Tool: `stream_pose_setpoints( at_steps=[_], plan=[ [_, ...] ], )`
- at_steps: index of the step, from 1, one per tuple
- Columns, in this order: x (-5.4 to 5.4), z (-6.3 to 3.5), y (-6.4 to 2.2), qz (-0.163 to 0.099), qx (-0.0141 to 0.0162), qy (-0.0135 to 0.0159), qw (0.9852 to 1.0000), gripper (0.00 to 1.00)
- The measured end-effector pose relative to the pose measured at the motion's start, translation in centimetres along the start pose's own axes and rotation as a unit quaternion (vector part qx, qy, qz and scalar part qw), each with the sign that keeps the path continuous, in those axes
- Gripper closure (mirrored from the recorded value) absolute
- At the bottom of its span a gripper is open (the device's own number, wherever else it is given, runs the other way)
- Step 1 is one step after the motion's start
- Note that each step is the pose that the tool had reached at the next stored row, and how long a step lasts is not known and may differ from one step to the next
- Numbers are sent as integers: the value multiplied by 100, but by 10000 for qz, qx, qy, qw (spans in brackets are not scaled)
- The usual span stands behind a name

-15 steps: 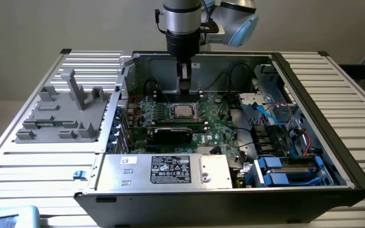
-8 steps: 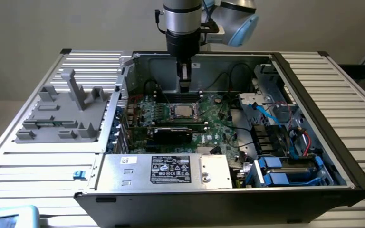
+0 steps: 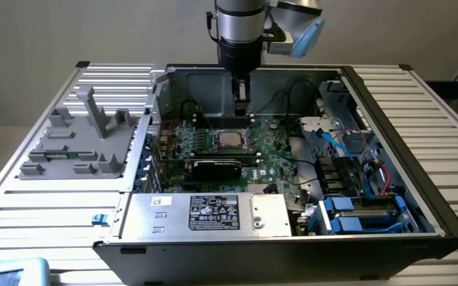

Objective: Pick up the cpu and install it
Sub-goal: 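Close the cpu cover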

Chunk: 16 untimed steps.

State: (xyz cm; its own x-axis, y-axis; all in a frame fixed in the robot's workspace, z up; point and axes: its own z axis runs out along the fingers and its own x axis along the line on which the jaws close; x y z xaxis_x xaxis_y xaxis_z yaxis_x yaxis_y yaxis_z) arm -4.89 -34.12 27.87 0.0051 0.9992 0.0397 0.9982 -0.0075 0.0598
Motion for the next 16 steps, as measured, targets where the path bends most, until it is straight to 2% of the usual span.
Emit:
stream_pose_setpoints(
  at_steps=[4, 16],
  plan=[
    [1, 12, 176, 3, 0, 33, 10000, 89],
    [4, 100, 691, 3, 2, 33, 10000, 89]
  ],
)
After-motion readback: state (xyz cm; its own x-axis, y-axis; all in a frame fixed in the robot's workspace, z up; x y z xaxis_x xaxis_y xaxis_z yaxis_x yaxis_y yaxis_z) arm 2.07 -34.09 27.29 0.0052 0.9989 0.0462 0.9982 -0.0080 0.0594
